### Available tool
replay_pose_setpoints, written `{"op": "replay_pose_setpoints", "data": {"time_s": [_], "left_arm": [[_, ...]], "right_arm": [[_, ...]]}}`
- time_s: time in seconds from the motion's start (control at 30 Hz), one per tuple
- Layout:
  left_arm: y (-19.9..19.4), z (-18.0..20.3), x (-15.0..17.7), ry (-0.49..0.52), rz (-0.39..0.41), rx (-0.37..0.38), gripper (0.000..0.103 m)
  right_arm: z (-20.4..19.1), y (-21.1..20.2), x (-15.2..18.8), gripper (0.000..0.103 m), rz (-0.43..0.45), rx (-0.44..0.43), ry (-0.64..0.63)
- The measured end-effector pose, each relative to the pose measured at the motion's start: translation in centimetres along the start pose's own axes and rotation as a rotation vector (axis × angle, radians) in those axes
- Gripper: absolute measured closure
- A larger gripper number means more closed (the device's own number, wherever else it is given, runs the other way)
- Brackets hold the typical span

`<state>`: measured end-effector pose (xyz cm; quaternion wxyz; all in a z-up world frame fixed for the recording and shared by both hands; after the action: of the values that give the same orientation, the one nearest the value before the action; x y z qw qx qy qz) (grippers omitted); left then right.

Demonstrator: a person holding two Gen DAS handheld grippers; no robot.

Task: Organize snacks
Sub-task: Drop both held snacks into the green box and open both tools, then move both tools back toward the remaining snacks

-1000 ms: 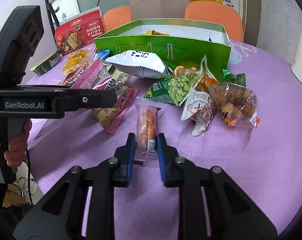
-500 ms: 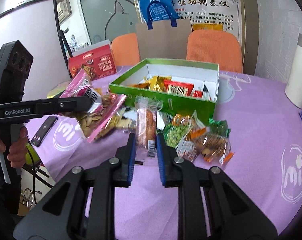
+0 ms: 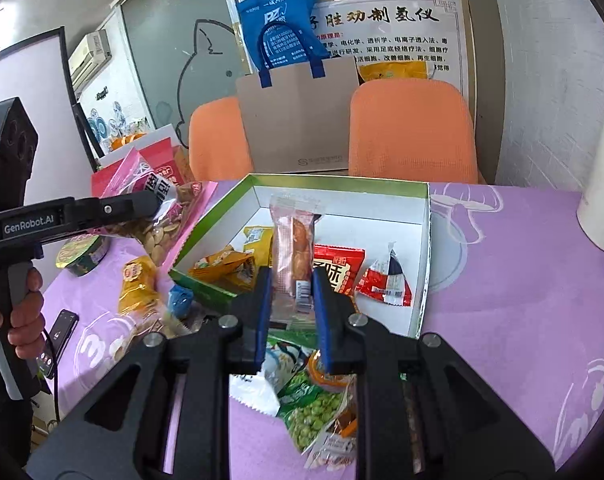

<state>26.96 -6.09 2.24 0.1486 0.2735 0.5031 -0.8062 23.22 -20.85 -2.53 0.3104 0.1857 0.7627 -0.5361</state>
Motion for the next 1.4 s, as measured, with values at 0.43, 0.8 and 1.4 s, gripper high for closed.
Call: {"op": "replay_pose_setpoints", "data": {"time_s": [0.43,0.8,1.4], "left_arm": [[6.7,-2.7,-0.9,-0.041,-0.062,-0.02,0.036],[0.8,-1.3,-0.5,-0.001,0.083,-0.073,0.007],[-9.6,1.8,9.0,0.032,0.173,-0.089,0.0]], "right_arm": [[2.1,6.5,-0.9,0.054,-0.082,0.034,0.009],[1.1,1.1,-1.2,0.003,0.009,0.076,-0.039],[-2.6,-12.2,6.2,0.001,0.28,0.01,0.008]]}}
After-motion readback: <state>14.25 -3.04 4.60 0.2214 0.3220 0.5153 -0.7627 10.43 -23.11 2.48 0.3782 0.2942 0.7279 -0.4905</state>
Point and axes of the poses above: each gripper's, at about its wrist camera, not at the fingertips, and y roughly the way its jaws point, z to its right, x to its underside, the point moved 6 cm from there along y, roughly the way its jaws point, and after that the axes turned 11 degrees about -z, right-handed, at the moved point
